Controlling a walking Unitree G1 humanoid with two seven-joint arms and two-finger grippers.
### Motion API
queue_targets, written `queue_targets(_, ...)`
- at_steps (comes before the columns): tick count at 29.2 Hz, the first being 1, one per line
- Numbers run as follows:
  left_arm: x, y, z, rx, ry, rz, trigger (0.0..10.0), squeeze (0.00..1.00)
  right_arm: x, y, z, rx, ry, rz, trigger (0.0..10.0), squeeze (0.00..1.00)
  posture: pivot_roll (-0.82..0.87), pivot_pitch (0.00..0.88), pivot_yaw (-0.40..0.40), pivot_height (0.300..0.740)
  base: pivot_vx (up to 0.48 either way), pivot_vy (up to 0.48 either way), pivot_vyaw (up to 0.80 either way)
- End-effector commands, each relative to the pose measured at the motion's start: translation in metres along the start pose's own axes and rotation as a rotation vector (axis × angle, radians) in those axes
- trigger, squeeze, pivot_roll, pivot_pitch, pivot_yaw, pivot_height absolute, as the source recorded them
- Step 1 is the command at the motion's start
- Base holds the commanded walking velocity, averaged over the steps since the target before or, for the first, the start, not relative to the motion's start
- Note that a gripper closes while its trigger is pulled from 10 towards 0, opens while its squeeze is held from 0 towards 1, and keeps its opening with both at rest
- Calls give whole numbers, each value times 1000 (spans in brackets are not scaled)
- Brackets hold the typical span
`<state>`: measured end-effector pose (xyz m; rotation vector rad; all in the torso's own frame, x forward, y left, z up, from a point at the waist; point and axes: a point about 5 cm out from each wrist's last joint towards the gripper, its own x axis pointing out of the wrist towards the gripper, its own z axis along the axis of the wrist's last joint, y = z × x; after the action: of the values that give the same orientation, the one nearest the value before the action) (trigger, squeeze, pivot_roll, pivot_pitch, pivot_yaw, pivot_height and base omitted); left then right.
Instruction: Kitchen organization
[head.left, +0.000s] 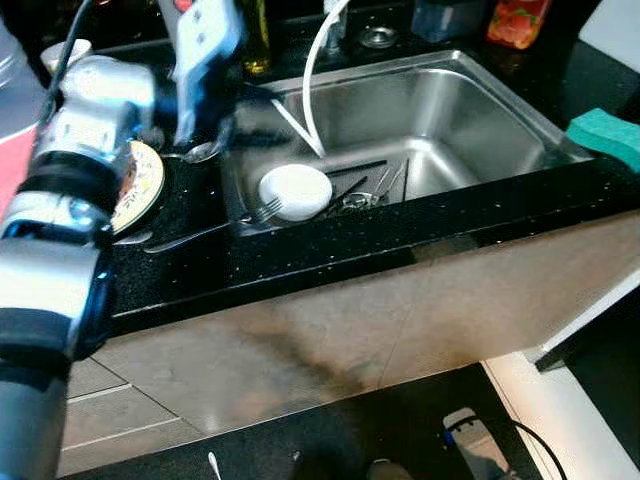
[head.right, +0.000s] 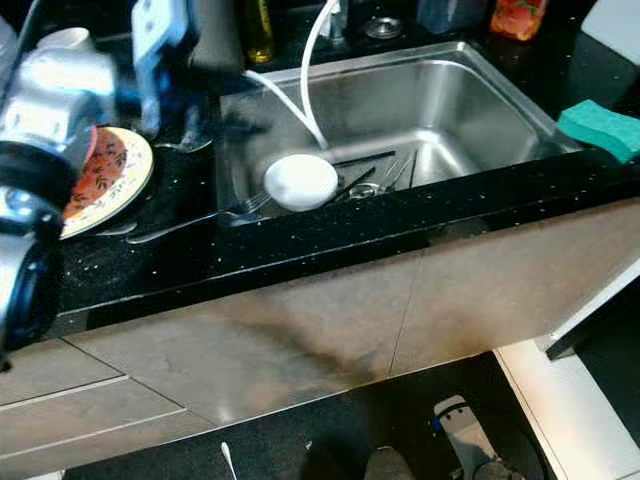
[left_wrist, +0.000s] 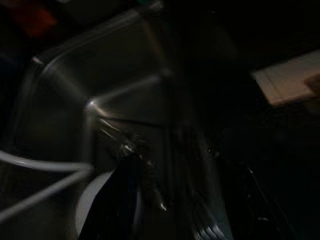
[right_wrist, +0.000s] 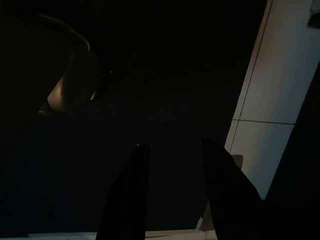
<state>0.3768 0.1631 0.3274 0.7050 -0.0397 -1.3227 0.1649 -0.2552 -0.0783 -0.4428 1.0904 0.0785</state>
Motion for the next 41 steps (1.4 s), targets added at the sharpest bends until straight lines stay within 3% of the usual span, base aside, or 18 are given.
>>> queue_targets(1,-8,-5,-9,-2,81,-44,10000,0,0,5,-4,-5,17,15,10000,0,-22,49,69,740,0,0,0)
queue_targets(4,-11,-9,-24,-32,207,-64,10000,0,0,5,-2,-5,13,13,10000,0,-21,43,69,740,0,0,0)
queue_targets(7,-6,-8,-31,-98,249,-23,10000,0,0,5,-2,-5,12,11,10000,0,-23,41,69,740,0,0,0)
queue_targets(8,-4,-10,-35,-143,265,-41,10000,878,0,5,-2,-5,12,10,10000,0,-24,39,70,740,0,0,0)
queue_targets(9,-4,-12,-36,-157,272,-75,10000,1000,0,5,-2,-5,11,10,10000,0,-24,39,70,740,0,0,0)
queue_targets(13,-4,-15,-35,-191,289,-115,10000,1000,0,5,-2,-5,11,10,10000,0,-24,39,71,740,0,0,0)
queue_targets(18,-2,-12,-33,-307,306,-100,10000,1000,0,6,-2,-4,11,11,10000,0,-21,47,75,740,0,0,0)
queue_targets(23,3,-19,-40,-428,351,-155,10000,1000,0,6,-2,2,12,12,10000,0,-22,61,81,740,0,0,0)
queue_targets(29,7,-23,-50,-428,407,-145,10000,1000,0,7,-3,3,12,13,10000,0,-21,67,83,740,0,0,0)
queue_targets(30,9,-23,-51,-418,405,-138,10000,941,0,7,-3,4,12,14,10000,0,-21,67,83,740,0,0,0)
queue_targets(32,11,-23,-51,-405,405,-129,10000,941,0,7,-3,4,11,13,10000,0,-23,69,84,740,0,0,0)
queue_targets(33,13,-22,-51,-394,402,-117,10000,718,0,7,-3,4,10,13,10000,0,-24,70,85,740,0,0,0)
queue_targets(34,13,-22,-51,-394,402,-117,10000,718,0,7,-3,4,10,13,10000,0,-24,70,85,740,0,0,0)
queue_targets(35,17,-20,-50,-379,400,-94,10000,110,0,7,-3,6,9,11,10000,0,-28,71,85,740,0,0,0)
queue_targets(36,18,-20,-48,-388,395,-89,10000,0,0,7,-3,6,9,10,10000,0,-32,73,88,740,0,0,0)
queue_targets(41,24,-22,-51,-415,400,-96,10000,0,0,7,-3,9,8,7,10000,0,-32,74,87,740,0,0,0)
